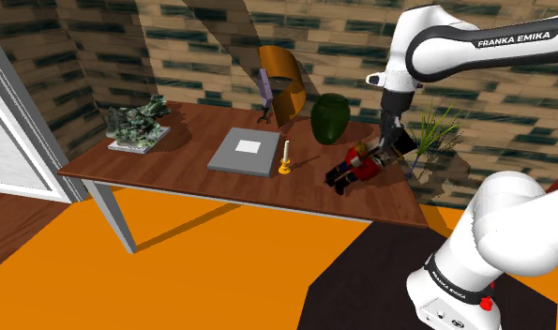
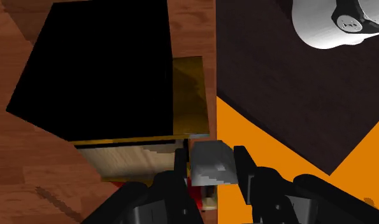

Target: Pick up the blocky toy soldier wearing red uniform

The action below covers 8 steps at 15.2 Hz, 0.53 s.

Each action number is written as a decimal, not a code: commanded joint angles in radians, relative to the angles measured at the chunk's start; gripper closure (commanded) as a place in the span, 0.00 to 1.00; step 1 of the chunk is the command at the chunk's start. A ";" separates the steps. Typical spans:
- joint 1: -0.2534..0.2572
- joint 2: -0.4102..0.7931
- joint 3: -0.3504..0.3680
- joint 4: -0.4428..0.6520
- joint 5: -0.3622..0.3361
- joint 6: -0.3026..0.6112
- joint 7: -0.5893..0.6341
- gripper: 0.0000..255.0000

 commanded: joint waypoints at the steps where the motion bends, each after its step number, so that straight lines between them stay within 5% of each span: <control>1: 0.002 -0.006 0.007 0.023 0.005 -0.027 -0.001 1.00; 8: 0.006 -0.010 0.022 0.088 0.018 -0.097 -0.006 1.00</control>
